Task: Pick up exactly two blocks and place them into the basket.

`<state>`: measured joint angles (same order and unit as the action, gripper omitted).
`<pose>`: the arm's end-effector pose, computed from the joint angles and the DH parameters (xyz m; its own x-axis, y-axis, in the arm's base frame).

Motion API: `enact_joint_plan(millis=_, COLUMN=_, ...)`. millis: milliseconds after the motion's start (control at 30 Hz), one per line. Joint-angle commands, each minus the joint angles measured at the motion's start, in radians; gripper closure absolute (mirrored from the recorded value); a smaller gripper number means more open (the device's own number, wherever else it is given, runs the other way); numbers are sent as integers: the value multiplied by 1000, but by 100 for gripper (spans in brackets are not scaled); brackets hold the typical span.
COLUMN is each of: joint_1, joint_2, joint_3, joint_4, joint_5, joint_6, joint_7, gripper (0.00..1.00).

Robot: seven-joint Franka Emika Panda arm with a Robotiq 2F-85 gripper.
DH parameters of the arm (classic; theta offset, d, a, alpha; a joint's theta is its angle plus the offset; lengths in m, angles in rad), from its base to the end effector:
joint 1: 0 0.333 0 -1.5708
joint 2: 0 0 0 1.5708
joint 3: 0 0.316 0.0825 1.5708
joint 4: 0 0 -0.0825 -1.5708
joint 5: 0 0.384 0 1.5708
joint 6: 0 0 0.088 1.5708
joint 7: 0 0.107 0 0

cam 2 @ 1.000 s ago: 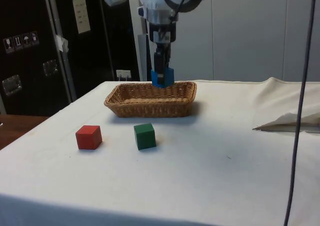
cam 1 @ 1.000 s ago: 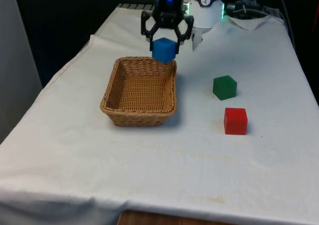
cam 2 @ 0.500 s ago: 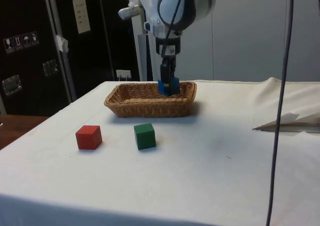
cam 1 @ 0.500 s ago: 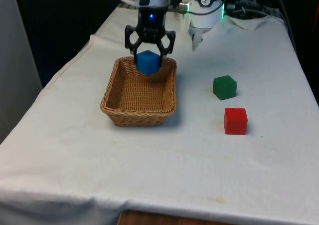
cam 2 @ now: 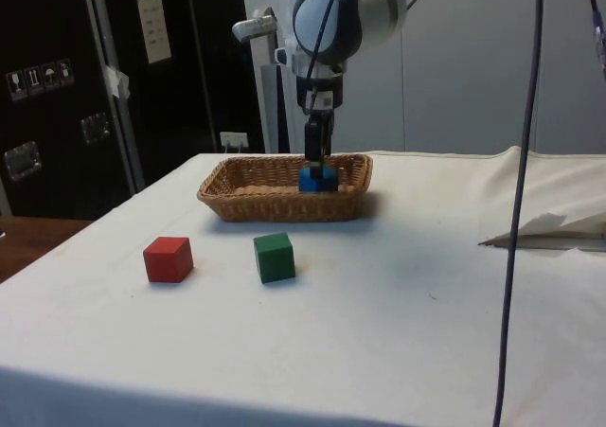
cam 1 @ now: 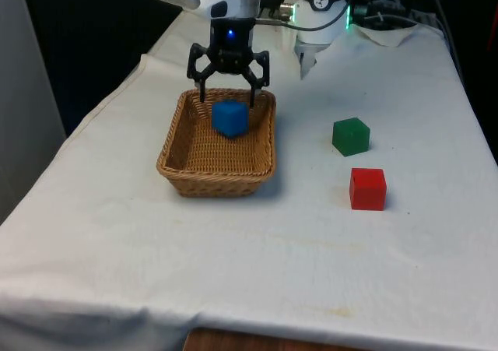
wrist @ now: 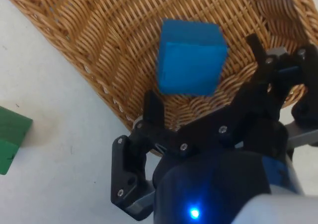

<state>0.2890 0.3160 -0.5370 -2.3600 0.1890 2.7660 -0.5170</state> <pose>0.5054 -0.1420 0.2273 0.9859 0.1362 0.0977 0.1228 -0.9837 0.1314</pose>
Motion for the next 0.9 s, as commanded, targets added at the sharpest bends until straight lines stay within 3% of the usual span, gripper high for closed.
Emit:
enact_joint_plan(millis=0, joint_1=0, joint_2=-5, joint_3=2, joint_4=-4, joint_5=3, joint_6=3, joint_7=-1, gripper=0)
enact_joint_plan(millis=333, joint_1=1, joint_2=-4, joint_3=1, joint_4=-4, joint_5=2, joint_6=3, joint_7=2, gripper=0)
enact_joint_plan(millis=367, joint_1=7, joint_2=-11, joint_3=-4, joint_4=-3, joint_5=-5, joint_6=-3, joint_7=6, gripper=0)
enact_joint_plan(millis=400, joint_1=3, joint_2=-5, joint_3=0, joint_4=0, joint_5=0, joint_6=0, joint_7=2, gripper=0)
enact_joint_plan(millis=433, joint_1=15, joint_2=-24, joint_3=-11, joint_4=-4, joint_5=-16, joint_6=-12, joint_7=13, gripper=0)
enact_joint_plan(millis=633, joint_1=30, joint_2=-70, joint_3=-15, joint_4=-6, joint_5=-45, joint_6=-47, joint_7=27, gripper=0)
enact_joint_plan(millis=667, joint_1=18, joint_2=-82, joint_3=3, joint_4=-7, joint_5=-28, joint_6=-49, joint_7=10, gripper=0)
enact_joint_plan(millis=700, joint_1=33, joint_2=-87, joint_3=-13, joint_4=-6, joint_5=-61, joint_6=-61, joint_7=36, gripper=0)
enact_joint_plan(millis=867, joint_1=39, joint_2=-131, joint_3=-4, joint_4=-5, joint_5=-123, joint_6=-105, joint_7=77, gripper=0)
